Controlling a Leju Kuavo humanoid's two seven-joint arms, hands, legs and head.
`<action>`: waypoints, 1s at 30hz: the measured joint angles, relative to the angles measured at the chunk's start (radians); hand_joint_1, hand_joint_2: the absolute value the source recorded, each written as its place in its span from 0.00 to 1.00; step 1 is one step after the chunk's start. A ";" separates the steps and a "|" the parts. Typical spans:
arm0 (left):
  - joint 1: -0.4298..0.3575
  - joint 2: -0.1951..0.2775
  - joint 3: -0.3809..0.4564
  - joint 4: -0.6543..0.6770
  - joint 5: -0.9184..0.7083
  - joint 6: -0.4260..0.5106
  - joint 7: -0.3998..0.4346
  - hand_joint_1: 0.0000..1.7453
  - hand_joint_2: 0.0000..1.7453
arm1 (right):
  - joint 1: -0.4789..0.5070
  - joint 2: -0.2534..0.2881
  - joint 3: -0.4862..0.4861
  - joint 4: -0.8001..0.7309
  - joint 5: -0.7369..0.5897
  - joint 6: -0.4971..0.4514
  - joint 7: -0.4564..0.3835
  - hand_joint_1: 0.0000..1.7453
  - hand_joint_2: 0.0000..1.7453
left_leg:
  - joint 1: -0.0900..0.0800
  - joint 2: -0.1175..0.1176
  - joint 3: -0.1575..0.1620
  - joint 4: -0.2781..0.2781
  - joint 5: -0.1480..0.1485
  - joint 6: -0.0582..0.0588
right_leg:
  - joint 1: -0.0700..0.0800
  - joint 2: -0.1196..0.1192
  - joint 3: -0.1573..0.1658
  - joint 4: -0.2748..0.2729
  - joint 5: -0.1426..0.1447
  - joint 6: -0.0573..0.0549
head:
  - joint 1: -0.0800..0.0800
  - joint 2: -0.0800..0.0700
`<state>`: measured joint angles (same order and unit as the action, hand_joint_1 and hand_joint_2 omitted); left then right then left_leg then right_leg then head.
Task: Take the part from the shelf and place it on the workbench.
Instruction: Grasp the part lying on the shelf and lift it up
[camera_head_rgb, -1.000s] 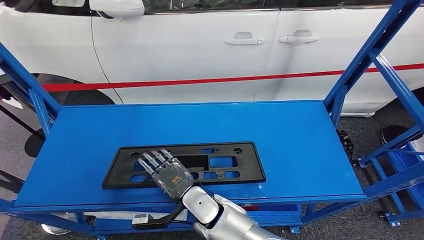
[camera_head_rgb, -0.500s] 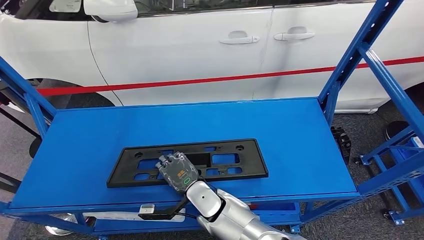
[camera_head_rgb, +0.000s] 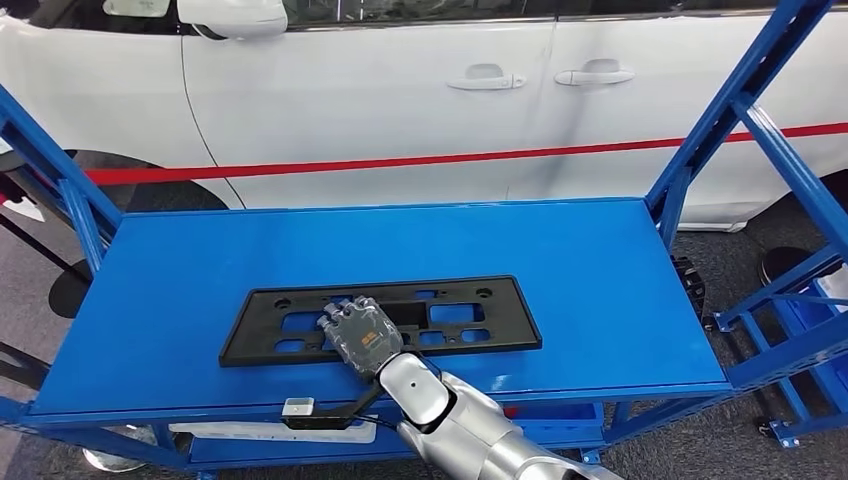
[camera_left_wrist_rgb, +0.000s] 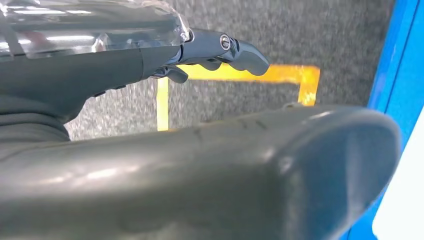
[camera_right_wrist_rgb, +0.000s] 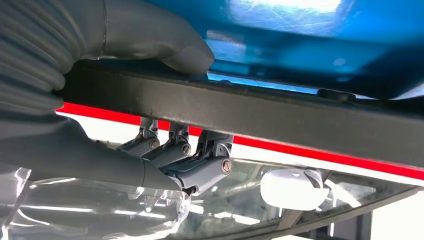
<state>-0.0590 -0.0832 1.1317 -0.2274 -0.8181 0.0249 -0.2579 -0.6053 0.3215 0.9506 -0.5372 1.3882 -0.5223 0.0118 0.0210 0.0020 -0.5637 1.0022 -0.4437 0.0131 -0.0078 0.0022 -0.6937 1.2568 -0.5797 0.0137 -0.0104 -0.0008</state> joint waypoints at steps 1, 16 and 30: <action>0.001 0.000 0.002 0.000 0.004 -0.004 0.000 0.00 0.00 | 0.001 0.000 -0.012 0.000 -0.030 -0.002 -0.030 0.73 1.00 | 0.000 0.001 0.000 0.000 0.000 0.000 | -0.001 0.000 -0.021 0.042 -0.009 0.001 | 0.000 0.000; 0.004 0.004 0.046 0.000 0.043 -0.073 -0.050 0.00 0.00 | 0.050 -0.068 -0.235 -0.376 -0.488 0.036 -0.402 0.73 1.00 | 0.004 0.000 -0.100 0.257 -0.146 -0.060 | 0.003 -0.002 0.109 -0.244 0.136 -0.050 | -0.003 0.000; 0.002 0.005 0.102 0.000 0.092 -0.090 -0.122 0.00 0.00 | 0.209 -0.216 -0.395 -1.059 -1.508 0.557 -0.696 0.73 1.00 | -0.002 0.002 0.015 -0.002 -0.007 0.002 | 0.002 -0.001 0.016 -0.053 0.025 0.004 | 0.001 0.000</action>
<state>-0.0565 -0.0778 1.2339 -0.2274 -0.7261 -0.0650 -0.3797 -0.3967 0.1058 0.5560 -1.5960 -0.1203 0.0351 -0.6840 0.0186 0.0037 -0.5491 1.0003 -0.4503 0.0150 -0.0061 0.0010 -0.6777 1.2038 -0.5542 0.0179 -0.0097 -0.0008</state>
